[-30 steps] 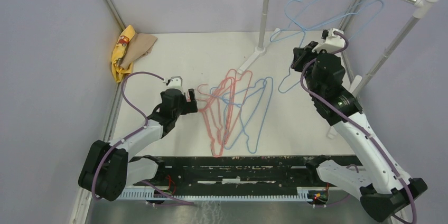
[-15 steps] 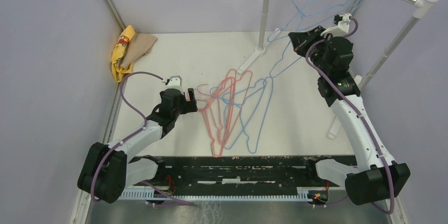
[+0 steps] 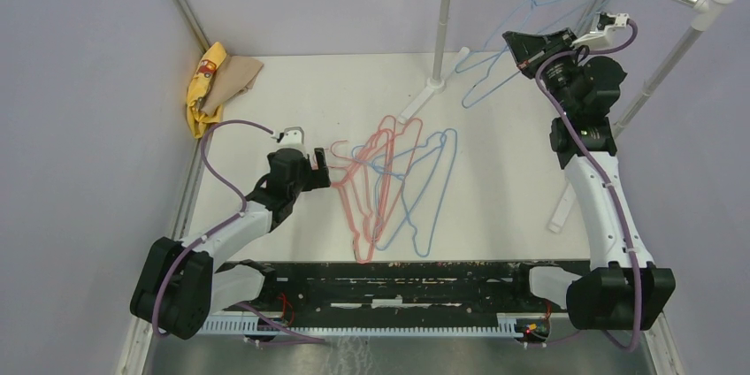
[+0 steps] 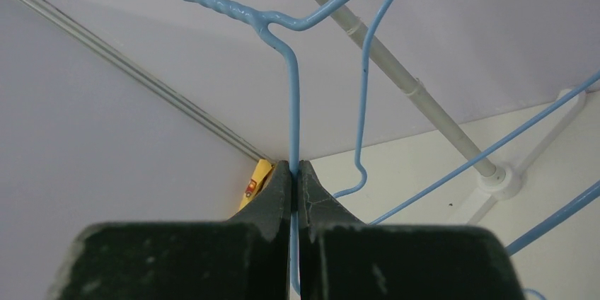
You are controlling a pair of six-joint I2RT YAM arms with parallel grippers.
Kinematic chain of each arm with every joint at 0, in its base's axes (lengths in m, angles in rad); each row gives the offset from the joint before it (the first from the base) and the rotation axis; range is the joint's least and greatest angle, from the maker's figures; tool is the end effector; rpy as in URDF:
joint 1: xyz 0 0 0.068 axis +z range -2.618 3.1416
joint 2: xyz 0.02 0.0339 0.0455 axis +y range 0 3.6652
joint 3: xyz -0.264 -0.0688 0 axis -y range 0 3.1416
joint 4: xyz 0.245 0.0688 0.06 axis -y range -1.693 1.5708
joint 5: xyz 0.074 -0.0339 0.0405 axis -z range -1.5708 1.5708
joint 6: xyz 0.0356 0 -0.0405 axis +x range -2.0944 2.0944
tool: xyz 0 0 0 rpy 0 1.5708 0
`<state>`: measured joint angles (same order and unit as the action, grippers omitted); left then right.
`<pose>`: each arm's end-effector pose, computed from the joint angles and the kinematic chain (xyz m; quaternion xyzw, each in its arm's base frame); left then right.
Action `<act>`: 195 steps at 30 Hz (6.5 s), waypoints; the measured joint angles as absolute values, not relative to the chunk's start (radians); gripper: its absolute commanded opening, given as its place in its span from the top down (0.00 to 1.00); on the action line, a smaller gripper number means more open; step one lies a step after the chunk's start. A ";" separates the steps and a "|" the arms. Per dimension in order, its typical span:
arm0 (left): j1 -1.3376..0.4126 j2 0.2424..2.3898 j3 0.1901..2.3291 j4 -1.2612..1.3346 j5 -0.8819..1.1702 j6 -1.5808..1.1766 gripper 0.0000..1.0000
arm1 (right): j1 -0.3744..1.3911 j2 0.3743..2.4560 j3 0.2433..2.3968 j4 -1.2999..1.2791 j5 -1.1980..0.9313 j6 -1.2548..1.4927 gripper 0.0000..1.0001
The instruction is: Organize the hangers
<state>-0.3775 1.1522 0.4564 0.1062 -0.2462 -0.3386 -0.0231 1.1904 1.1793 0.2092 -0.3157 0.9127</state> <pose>0.2164 -0.0765 0.1834 -0.0408 0.8763 -0.0624 0.4759 0.2735 0.0047 0.4371 0.1737 0.6134 0.4186 0.6467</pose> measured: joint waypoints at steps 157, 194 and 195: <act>-0.377 1.203 0.459 0.103 -0.261 -0.338 0.01 | 0.732 1.721 0.949 -0.218 0.054 0.544 0.99; -0.377 1.203 0.459 0.103 -0.260 -0.338 0.01 | 0.864 1.845 1.124 -0.276 0.014 0.507 0.80; -0.377 1.203 0.459 0.103 -0.260 -0.338 0.01 | 0.864 1.845 1.124 -0.275 0.010 0.508 0.84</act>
<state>-0.3775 1.2034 0.4587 0.1028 -0.2600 -0.3382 0.8639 1.8450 1.1240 -0.2749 0.0101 0.5076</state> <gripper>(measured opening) 0.990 0.253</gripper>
